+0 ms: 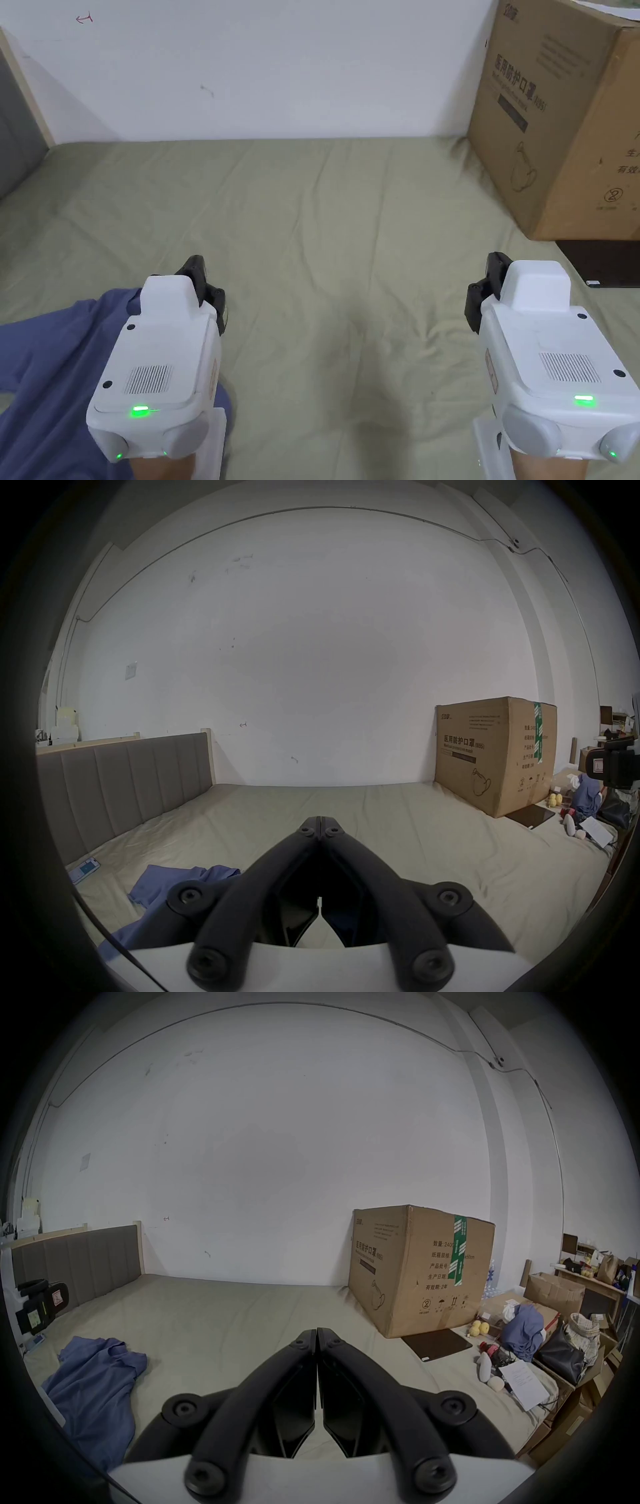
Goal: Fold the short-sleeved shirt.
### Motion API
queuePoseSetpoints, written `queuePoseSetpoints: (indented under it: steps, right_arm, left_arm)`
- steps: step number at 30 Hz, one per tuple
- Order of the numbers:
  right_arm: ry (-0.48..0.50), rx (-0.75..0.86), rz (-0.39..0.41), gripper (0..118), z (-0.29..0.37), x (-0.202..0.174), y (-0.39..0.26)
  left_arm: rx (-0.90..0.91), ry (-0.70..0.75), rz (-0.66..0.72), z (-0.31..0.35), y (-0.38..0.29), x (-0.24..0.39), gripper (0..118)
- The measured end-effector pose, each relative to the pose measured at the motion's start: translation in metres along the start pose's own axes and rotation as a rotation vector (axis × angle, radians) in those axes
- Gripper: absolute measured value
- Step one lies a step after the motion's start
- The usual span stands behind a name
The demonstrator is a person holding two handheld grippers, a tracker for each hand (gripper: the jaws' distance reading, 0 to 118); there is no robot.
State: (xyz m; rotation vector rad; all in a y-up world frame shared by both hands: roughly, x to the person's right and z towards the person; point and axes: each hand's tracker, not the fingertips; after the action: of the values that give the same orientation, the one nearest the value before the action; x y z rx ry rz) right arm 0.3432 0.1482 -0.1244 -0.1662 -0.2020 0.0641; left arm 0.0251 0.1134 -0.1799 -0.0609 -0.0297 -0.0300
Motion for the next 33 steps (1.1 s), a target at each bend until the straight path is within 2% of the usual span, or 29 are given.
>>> queuePoseSetpoints:
  steps: [6, 11, 25, 33]
  right_arm:
    - [0.022, -0.004, 0.002, 0, -0.004, -0.006, 0.001]
    - [0.095, -0.001, 0.001, 0, -0.01, -0.03, 0.004]
    - [0.45, 0.021, 0.019, 0, -0.01, -0.172, 0.014]
    - [0.549, 0.017, 0.025, 0, 0.004, -0.221, 0.012]
  left_arm:
    - [-0.004, 0.024, -0.009, 0.002, 0.0, -0.014, 0]
    - [-0.007, 0.108, -0.006, 0.012, 0.001, -0.048, 0]
    - [-0.042, 0.447, -0.032, 0.092, -0.005, -0.183, 0]
    - [-0.083, 0.551, -0.033, 0.135, -0.015, -0.225, 0]
